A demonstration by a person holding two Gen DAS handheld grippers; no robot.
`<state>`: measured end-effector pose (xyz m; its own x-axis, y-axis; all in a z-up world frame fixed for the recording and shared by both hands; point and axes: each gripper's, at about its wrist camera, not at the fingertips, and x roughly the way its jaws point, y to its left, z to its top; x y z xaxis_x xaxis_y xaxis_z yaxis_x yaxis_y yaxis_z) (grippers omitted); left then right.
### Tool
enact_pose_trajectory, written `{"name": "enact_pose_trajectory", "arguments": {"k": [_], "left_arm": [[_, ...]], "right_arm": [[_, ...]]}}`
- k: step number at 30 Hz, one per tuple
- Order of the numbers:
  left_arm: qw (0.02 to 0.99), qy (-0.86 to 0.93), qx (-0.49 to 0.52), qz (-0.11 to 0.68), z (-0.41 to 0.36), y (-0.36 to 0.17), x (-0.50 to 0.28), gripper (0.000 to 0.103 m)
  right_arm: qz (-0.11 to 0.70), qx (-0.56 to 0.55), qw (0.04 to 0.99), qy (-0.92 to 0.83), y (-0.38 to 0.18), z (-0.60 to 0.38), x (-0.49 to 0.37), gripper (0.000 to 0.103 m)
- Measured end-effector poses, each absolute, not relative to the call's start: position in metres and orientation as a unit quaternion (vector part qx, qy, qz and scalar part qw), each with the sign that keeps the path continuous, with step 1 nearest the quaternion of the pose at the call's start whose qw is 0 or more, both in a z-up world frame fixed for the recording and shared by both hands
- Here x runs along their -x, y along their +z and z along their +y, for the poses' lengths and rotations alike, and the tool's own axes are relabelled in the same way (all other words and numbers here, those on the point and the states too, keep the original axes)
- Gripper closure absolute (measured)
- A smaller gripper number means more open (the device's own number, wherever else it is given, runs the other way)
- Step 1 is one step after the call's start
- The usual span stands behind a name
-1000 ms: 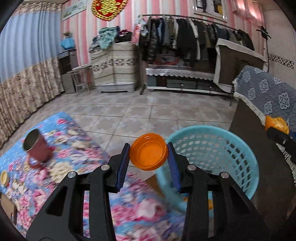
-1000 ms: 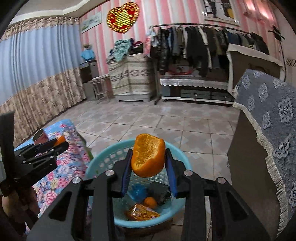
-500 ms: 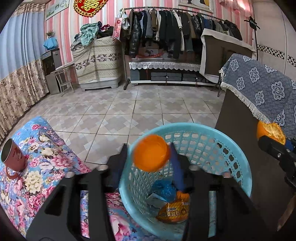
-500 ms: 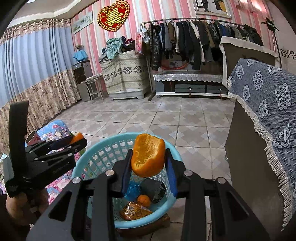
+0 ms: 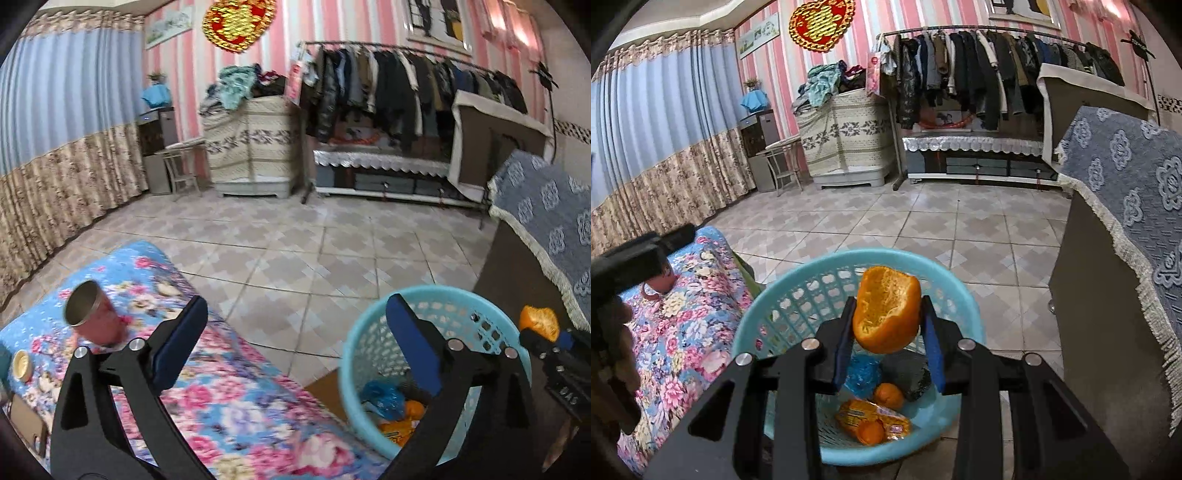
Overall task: Collect trash
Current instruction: 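Move both tools back over the bed toward the snack bag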
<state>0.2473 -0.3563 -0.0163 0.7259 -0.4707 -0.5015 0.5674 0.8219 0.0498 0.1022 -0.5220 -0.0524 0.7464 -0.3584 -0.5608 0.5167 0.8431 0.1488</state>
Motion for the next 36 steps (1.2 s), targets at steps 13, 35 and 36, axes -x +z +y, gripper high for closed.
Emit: {"name": "enact_pose_trajectory", "arguments": {"k": [13,35,36], "left_arm": [[0.945,-0.219,-0.099,0.223,-0.272,0.006,-0.237,0.005],[0.969,-0.087,-0.036,0.229,-0.085,0.024,-0.238,0.005],[0.970,-0.080,-0.034,0.228,-0.076,0.025,-0.237,0.005]], "right_arm": [[0.302,-0.136,0.918,-0.217,-0.066,-0.502,-0.165,0.045],[0.261,-0.079,0.943,-0.192,-0.012,-0.410,-0.166,0.005],[0.260,-0.073,0.945,-0.183,-0.009,-0.401,-0.168,0.005]]}}
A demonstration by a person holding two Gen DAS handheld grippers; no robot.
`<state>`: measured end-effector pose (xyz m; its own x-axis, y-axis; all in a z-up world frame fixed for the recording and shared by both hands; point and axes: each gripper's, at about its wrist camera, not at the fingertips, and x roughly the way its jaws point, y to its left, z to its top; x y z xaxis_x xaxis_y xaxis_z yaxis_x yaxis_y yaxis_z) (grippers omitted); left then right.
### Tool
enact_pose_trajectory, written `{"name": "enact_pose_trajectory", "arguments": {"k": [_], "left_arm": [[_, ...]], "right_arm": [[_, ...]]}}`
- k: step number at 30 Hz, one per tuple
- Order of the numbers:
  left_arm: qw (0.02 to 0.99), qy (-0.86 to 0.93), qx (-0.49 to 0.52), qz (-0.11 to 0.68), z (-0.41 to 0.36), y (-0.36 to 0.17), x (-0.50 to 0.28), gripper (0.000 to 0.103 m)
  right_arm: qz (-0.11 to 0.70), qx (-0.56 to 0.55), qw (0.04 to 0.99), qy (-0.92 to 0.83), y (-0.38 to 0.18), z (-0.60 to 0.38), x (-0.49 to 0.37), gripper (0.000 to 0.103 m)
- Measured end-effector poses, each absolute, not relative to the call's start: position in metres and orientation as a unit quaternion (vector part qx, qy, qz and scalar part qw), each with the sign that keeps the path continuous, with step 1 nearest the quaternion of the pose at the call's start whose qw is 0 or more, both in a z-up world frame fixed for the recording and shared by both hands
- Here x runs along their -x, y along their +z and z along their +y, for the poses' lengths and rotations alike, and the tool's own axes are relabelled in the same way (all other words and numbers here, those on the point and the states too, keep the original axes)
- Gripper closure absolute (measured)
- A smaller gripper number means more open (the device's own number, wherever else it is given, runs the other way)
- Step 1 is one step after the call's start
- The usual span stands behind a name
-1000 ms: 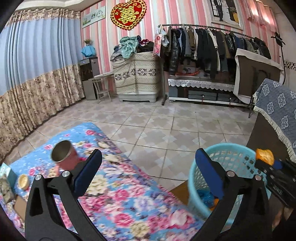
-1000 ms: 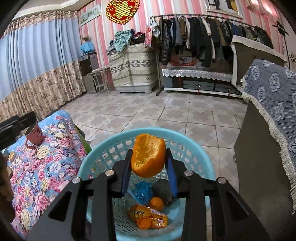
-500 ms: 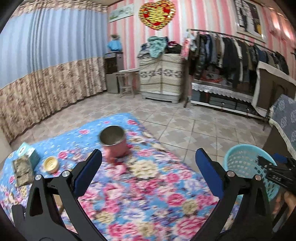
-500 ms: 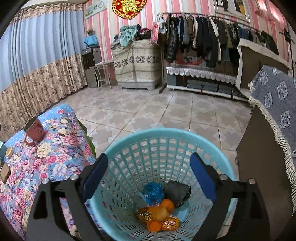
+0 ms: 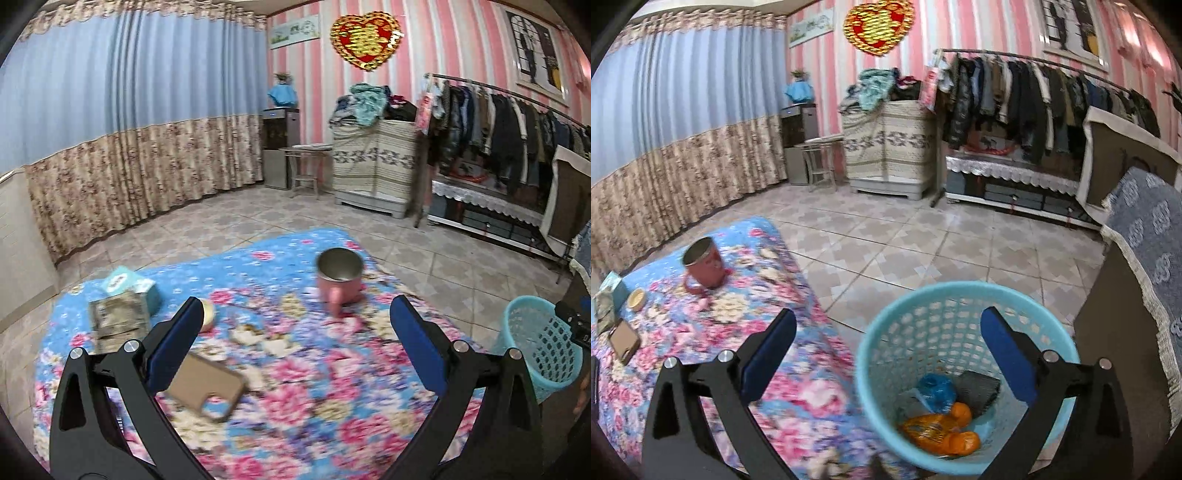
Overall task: Collect trash
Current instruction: 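Move both tools back over the bed toward the snack bag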
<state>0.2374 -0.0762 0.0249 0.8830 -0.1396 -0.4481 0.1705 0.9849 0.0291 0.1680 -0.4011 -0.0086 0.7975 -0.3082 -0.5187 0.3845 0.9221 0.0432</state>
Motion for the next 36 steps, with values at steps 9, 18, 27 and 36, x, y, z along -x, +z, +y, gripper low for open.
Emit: {"name": "enact_pose_trajectory", "arguments": {"k": [9,18,27,36], "left_arm": [[0.971,-0.028,-0.014,0.235,-0.001,0.025,-0.238,0.005],[0.966,0.017,-0.007,0.257,0.067,0.008,-0.241,0.005],[0.955,0.058,0.012,0.292,0.136,-0.020,-0.255,0.005],[0.942,0.056,0.010,0.331,0.150,-0.048,-0.301,0.006]], "right_arm": [[0.257,-0.055,0.958,-0.116,0.008,-0.333,-0.189,0.005],[0.265,-0.052,0.961,-0.057,0.004,-0.269,-0.219,0.005],[0.294,-0.022,0.956,-0.009,-0.027,-0.199,-0.256,0.005],[0.335,-0.011,0.942,0.030,-0.065,-0.151,-0.303,0.005]]}}
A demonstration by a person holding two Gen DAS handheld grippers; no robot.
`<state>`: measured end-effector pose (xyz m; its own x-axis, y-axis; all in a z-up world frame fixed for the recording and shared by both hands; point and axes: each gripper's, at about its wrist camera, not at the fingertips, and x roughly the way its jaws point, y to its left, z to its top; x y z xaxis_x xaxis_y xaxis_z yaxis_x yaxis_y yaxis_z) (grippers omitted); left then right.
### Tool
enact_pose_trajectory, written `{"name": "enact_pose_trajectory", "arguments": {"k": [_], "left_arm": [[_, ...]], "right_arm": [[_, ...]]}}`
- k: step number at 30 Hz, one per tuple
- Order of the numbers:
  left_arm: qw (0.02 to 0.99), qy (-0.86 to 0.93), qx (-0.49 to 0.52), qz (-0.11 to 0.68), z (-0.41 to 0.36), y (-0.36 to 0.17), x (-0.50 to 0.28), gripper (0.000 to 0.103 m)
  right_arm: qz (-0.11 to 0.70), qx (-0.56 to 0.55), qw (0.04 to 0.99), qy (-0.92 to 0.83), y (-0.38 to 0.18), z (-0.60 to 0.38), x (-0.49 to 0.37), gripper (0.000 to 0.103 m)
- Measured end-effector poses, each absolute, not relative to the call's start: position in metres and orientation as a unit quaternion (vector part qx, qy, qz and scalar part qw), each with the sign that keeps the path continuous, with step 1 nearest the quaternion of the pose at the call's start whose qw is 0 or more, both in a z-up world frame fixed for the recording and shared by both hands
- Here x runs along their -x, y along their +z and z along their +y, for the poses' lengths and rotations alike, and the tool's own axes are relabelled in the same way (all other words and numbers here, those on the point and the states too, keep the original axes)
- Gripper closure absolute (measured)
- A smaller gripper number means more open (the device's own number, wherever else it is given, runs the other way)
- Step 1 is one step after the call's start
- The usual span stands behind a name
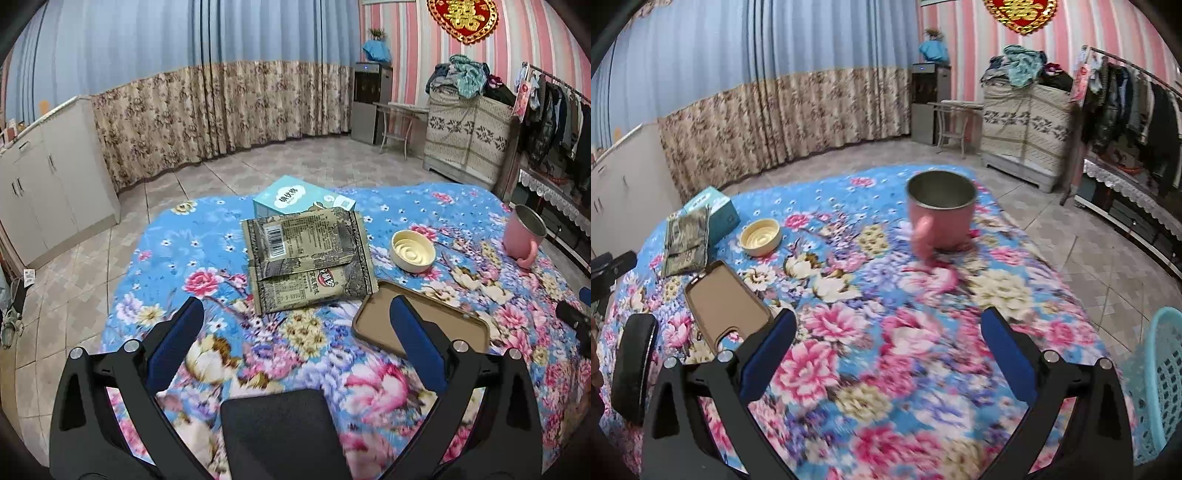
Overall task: Collect trash
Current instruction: 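Move both tools back over the bed toward the snack bag, then grasp the snack bag with the left gripper while the right grasps the cream lid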
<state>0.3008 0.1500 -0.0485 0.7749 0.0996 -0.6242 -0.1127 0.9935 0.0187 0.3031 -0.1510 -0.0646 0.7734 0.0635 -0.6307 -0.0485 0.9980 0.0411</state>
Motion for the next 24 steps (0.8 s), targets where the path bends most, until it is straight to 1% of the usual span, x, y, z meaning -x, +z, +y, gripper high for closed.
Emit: {"name": "enact_pose_trajectory", "arguments": {"k": [6,11,14,16,18,20,21,22,23,24], "left_arm": [[0.932,0.041,0.032,0.358,0.150,-0.060,-0.345,0.007],[0.923,0.047,0.028,0.382,0.144,-0.071,-0.381,0.009],[0.918,0.050,0.042,0.391,0.135,-0.074,-0.391,0.009],[0.918,0.059,0.030,0.391,0.125,-0.076,-0.396,0.009],[0.918,0.072,0.000,0.391,0.112,-0.079,-0.404,0.013],[0.913,0.081,-0.023,0.399,0.103,-0.085,-0.413,0.024],[0.910,0.082,-0.025,0.405,0.102,-0.088,-0.417,0.028],[0.908,0.081,-0.024,0.411,0.101,-0.090,-0.420,0.035],[0.904,0.081,-0.021,0.419,0.101,-0.093,-0.423,0.039],[0.902,0.084,-0.020,0.422,0.102,-0.094,-0.425,0.040]], "right_arm": [[0.343,-0.008,0.938,0.039,-0.073,-0.139,-0.333,0.005],[0.346,-0.006,0.937,0.046,-0.074,-0.128,-0.356,0.005],[0.344,0.003,0.937,0.052,-0.073,-0.118,-0.365,0.005],[0.344,0.006,0.937,0.056,-0.074,-0.112,-0.368,0.005],[0.346,0.009,0.937,0.057,-0.075,-0.108,-0.372,0.005],[0.348,0.010,0.936,0.055,-0.076,-0.108,-0.375,0.005],[0.350,0.009,0.935,0.056,-0.077,-0.109,-0.377,0.005],[0.351,0.009,0.935,0.056,-0.078,-0.109,-0.378,0.005],[0.351,0.010,0.935,0.056,-0.078,-0.108,-0.379,0.005],[0.351,0.011,0.935,0.055,-0.078,-0.108,-0.381,0.005]]}}
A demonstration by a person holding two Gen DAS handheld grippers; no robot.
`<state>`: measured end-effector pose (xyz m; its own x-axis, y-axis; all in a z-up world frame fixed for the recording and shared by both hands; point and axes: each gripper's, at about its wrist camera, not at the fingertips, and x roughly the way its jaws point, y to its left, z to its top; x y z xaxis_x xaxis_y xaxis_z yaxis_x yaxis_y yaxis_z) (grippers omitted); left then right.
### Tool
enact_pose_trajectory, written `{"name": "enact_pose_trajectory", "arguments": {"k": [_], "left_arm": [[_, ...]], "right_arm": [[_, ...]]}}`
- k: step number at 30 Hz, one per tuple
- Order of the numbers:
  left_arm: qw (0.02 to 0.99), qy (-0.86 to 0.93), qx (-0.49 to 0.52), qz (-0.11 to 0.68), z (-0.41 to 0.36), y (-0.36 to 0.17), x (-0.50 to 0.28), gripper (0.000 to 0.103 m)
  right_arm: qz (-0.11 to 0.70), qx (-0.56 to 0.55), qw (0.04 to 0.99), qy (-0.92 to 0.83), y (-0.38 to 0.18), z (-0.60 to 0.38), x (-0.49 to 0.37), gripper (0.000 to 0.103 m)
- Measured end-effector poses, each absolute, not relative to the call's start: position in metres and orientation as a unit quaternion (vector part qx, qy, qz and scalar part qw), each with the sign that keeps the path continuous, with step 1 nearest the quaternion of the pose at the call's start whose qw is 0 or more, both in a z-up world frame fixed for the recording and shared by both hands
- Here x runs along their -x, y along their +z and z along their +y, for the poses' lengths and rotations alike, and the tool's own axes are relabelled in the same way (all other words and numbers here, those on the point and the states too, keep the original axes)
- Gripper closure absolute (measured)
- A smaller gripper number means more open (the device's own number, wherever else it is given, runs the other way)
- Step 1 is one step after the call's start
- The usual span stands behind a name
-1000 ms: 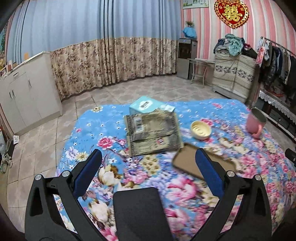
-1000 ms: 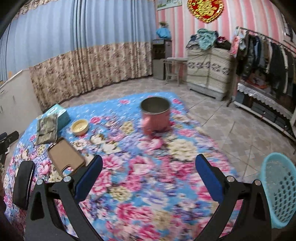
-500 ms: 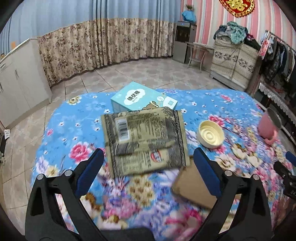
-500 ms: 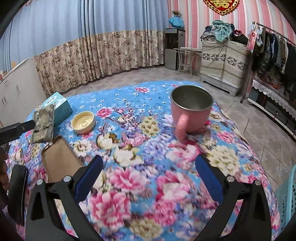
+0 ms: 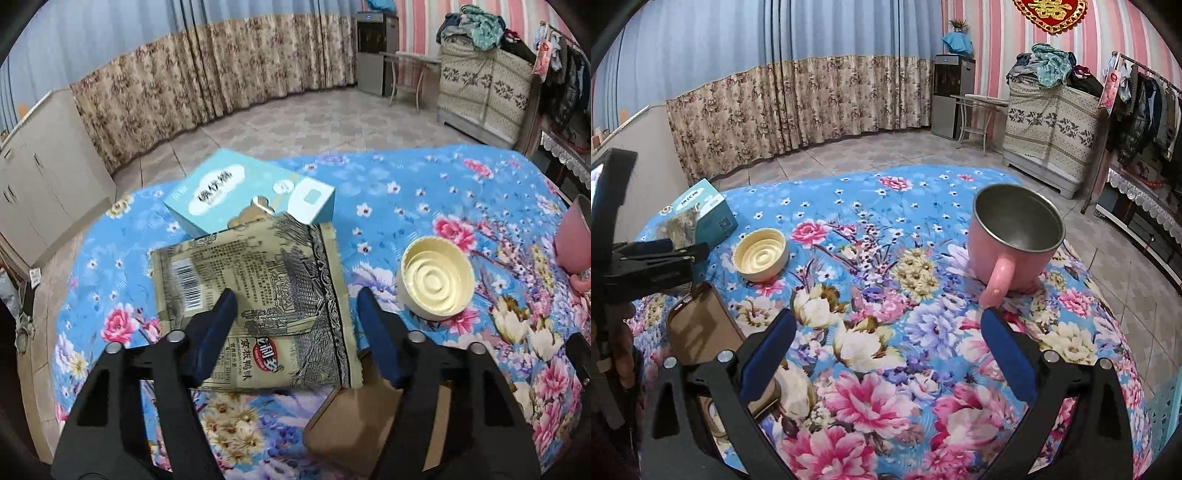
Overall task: Collect trash
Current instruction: 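Grasp the snack bag with the left gripper while the right grasps the cream lid, then carry the snack bag and cream lid over the blue basket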
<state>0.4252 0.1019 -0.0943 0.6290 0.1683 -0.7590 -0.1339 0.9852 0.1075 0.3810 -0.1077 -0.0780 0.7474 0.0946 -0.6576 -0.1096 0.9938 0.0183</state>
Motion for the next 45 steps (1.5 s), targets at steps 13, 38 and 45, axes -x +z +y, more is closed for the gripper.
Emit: {"name": "enact_pose_trajectory", "arguments": {"k": [13,38,45], "left_arm": [[0.908,0.064,-0.005,0.414,0.153,-0.073,-0.395,0.102],[0.929,0.060,0.013,0.366,0.151,-0.020,-0.355,0.103],[0.942,-0.015,-0.020,0.336,0.049,0.008,-0.332,0.103]], "right_arm": [[0.368,0.026,0.923,0.106,-0.086,-0.047,-0.425,0.005],[0.351,0.023,0.921,0.168,-0.063,-0.048,-0.399,0.042],[0.311,-0.001,0.945,0.100,-0.015,-0.168,-0.330,0.042]]}}
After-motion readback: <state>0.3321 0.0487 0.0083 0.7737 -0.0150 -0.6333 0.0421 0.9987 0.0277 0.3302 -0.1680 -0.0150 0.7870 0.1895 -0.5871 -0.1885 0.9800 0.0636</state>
